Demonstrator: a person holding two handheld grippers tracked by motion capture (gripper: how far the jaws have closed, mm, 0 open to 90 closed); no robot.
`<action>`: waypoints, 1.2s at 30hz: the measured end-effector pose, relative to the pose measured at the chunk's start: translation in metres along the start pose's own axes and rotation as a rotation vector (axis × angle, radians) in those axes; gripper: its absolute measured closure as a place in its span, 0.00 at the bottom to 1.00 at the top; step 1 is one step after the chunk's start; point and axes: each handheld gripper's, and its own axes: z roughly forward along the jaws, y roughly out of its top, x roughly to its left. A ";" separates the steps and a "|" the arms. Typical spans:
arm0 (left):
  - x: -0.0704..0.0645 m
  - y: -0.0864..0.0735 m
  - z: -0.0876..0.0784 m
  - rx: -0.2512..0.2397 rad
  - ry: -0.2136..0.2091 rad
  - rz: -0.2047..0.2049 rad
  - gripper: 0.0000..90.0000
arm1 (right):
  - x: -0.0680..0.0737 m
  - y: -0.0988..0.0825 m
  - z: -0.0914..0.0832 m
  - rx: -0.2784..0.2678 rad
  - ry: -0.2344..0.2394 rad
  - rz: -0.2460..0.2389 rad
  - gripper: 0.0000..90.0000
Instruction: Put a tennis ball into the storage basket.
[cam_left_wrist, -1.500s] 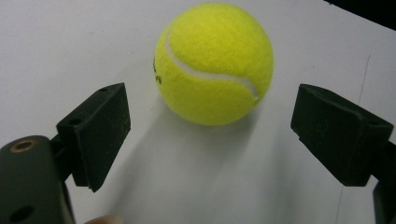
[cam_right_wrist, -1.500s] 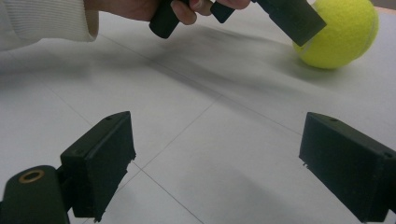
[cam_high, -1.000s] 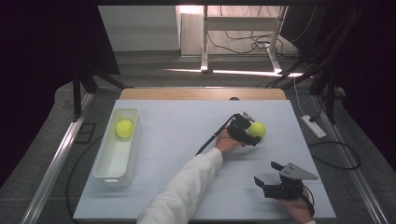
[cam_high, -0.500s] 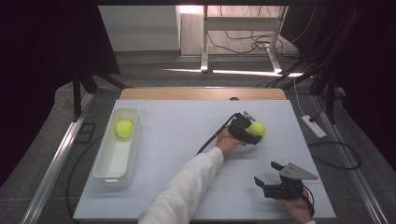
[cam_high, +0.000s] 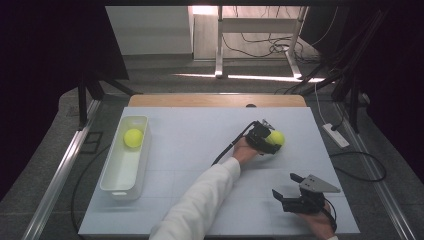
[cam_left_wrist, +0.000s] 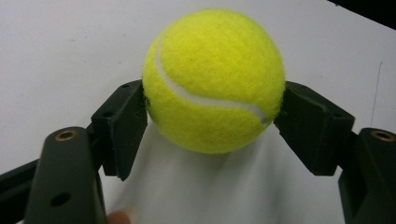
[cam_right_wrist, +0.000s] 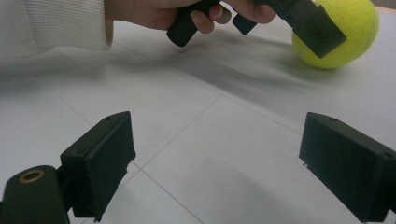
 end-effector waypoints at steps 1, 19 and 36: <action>0.000 0.000 0.000 0.002 0.004 0.005 0.31 | 0.000 0.000 0.000 -0.001 0.000 0.000 0.11; -0.002 0.004 -0.015 -0.015 0.000 -0.002 0.32 | 0.000 0.000 0.000 -0.004 -0.005 0.002 0.11; -0.003 0.000 -0.033 -0.024 0.004 0.007 0.32 | 0.000 0.000 0.000 -0.005 -0.009 -0.001 0.11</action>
